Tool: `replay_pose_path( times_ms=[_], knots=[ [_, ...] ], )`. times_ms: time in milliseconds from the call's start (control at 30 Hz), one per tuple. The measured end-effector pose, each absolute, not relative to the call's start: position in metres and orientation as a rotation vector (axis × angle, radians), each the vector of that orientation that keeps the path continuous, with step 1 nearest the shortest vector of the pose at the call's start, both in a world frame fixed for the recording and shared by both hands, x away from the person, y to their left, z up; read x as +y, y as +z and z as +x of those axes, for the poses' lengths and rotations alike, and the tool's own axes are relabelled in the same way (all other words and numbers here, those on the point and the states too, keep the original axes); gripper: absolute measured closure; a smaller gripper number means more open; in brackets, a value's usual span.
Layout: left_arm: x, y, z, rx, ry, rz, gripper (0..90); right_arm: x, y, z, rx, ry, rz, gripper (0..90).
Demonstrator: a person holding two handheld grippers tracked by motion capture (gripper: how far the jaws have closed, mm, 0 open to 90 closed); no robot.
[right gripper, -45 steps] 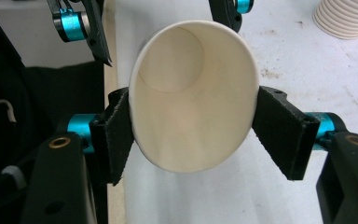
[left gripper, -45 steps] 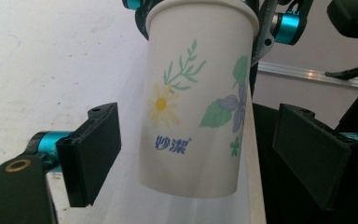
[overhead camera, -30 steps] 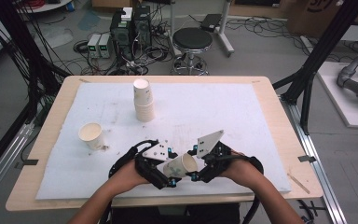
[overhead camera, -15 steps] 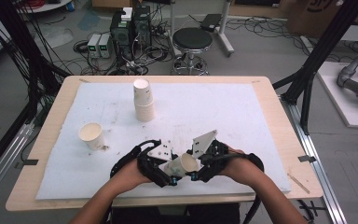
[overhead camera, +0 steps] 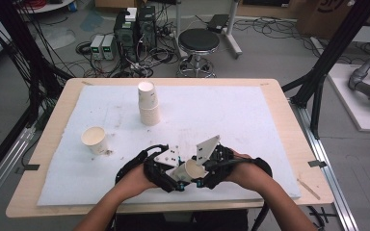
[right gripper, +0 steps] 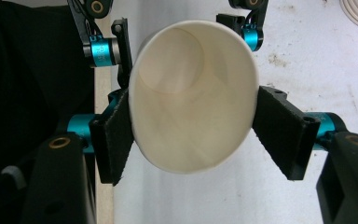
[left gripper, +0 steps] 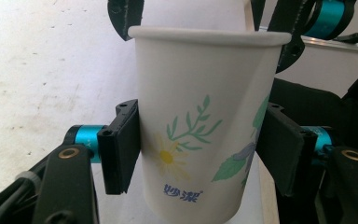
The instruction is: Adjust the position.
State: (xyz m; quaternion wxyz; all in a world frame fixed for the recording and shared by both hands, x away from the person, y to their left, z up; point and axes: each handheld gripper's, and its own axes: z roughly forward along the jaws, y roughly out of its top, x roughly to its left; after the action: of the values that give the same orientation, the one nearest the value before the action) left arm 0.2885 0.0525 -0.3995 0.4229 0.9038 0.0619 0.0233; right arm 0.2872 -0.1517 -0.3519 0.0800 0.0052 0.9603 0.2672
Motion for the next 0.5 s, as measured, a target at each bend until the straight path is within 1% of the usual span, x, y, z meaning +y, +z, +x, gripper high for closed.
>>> replay_pose_path(
  times_ms=[333,400,467,500],
  knots=[
    [0.052,-0.403,0.287,0.173,0.022,2.215,33.6,-0.159,-0.354,0.29,2.888,0.926,0.033,28.0],
    [0.052,-0.403,0.287,0.179,0.022,2.202,33.3,-0.161,-0.355,0.292,2.891,0.979,0.067,25.7],
    [0.053,-0.405,0.288,0.192,0.017,2.181,33.3,-0.165,-0.355,0.294,2.889,1.072,0.121,21.2],
    [0.054,-0.405,0.288,0.198,0.014,2.176,33.4,-0.168,-0.355,0.295,2.879,1.125,0.157,21.0]
  ],
)
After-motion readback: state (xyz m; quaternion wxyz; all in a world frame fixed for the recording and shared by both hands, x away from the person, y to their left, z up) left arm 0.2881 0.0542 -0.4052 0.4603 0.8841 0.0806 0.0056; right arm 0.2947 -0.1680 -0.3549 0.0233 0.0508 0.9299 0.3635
